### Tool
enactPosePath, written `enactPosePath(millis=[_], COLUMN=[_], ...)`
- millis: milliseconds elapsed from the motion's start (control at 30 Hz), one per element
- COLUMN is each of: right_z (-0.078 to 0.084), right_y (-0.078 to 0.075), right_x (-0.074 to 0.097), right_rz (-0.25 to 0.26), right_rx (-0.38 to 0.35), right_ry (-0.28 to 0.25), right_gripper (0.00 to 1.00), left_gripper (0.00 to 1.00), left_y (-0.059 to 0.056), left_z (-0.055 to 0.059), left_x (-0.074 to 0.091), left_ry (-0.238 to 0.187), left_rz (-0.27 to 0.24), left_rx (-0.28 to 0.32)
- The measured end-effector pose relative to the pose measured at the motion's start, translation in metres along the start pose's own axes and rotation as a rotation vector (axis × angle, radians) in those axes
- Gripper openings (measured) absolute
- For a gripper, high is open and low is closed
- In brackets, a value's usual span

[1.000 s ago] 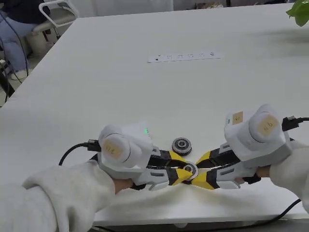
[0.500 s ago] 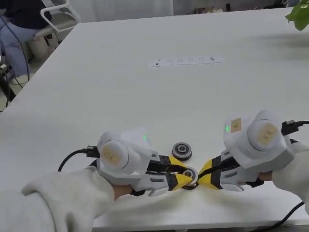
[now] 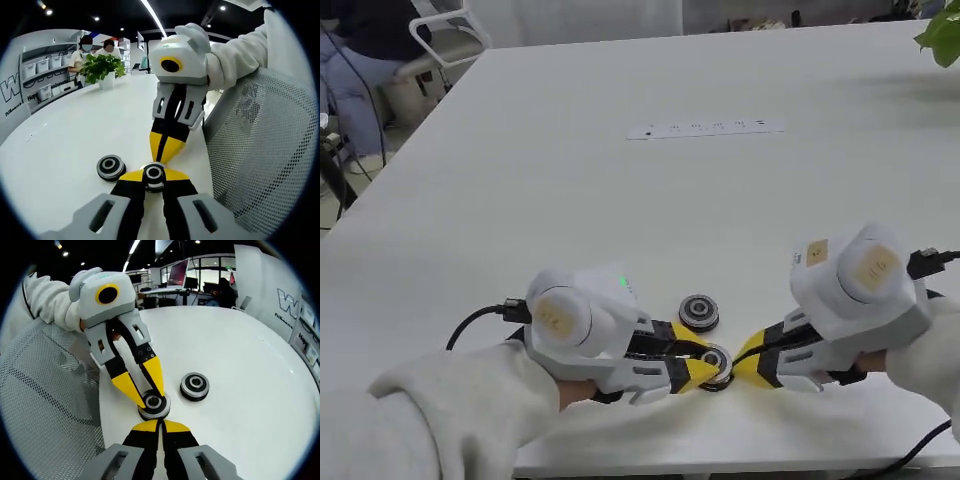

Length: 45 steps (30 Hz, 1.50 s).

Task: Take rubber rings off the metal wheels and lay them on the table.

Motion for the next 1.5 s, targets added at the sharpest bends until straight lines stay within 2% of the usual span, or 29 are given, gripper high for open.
enactPosePath(millis=[67,100,167,333,500,967,1500], right_z=[0.001,0.001,0.001,0.002,0.000,-0.002,-0.007], right_y=[0.000,-0.001,-0.003,-0.004,-0.007,-0.002,-0.001], right_x=[-0.001,-0.002,0.000,0.002,0.005,0.008,0.008], right_rz=[0.003,0.009,0.006,-0.015,-0.032,-0.045,-0.053], right_rx=[-0.126,-0.165,-0.195,-0.385,-0.524,-0.625,-0.602], right_ry=[-0.001,-0.002,-0.007,0.003,-0.025,-0.053,-0.062], right_gripper=[0.00,0.00,0.00,0.00,0.00,0.00,0.00], left_gripper=[0.07,0.07,0.07,0.07,0.07,0.07,0.07], left_y=[0.000,0.000,0.000,0.000,0.000,0.000,0.000], left_z=[0.000,0.000,0.000,0.000,0.000,0.000,0.001], left_x=[0.000,0.000,0.000,0.000,0.000,0.000,0.002], left_ry=[0.000,0.000,0.001,0.002,0.000,-0.015,-0.017], left_rz=[-0.002,-0.002,-0.002,0.001,0.001,0.001,0.003], left_rx=[0.000,0.001,0.002,-0.002,-0.001,0.004,0.002])
Point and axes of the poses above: the centre of the closed fingertips' face, and the gripper's own axes: x roughly backward along the fingers, y roughly to its left, z roughly out of its underside, the point moved 8 cm from there along x, roughly backward along the fingers, and after that the axes turned 1 degree about -y, right-handed, at the moved point
